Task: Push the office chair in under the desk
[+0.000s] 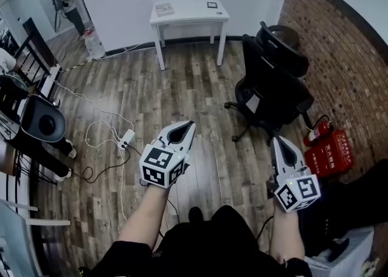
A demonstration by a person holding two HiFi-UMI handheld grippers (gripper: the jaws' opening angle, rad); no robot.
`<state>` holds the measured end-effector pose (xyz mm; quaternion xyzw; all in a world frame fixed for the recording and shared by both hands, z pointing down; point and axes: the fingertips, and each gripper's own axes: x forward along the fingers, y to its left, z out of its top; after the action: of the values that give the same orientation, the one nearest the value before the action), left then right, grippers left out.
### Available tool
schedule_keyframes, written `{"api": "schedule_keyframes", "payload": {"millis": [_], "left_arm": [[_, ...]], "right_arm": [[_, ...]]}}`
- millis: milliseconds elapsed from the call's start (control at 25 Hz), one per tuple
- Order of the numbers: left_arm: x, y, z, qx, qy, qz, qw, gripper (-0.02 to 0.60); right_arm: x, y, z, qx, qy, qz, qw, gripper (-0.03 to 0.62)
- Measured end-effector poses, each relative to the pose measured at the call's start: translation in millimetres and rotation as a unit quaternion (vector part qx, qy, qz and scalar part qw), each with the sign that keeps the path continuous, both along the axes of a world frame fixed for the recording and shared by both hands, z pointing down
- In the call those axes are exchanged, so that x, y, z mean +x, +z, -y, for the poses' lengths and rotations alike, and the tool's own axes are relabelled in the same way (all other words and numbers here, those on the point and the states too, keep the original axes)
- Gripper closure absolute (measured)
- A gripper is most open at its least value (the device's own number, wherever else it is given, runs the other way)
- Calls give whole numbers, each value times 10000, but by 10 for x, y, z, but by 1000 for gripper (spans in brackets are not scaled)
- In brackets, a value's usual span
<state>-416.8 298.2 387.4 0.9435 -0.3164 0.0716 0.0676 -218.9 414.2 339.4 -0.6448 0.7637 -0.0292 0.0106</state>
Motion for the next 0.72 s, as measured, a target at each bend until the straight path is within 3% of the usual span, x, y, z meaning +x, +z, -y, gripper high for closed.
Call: {"api": "schedule_keyframes", "payload": {"millis": [360,720], "left_arm": [[449,142,171,-142,448,79,9989,572],[1274,322,887,-365,694,256,9966,572]], "right_arm": [[349,185,79,-121,487,220,9985,590],[1166,447,718,-334,859,445,9948,584]]}}
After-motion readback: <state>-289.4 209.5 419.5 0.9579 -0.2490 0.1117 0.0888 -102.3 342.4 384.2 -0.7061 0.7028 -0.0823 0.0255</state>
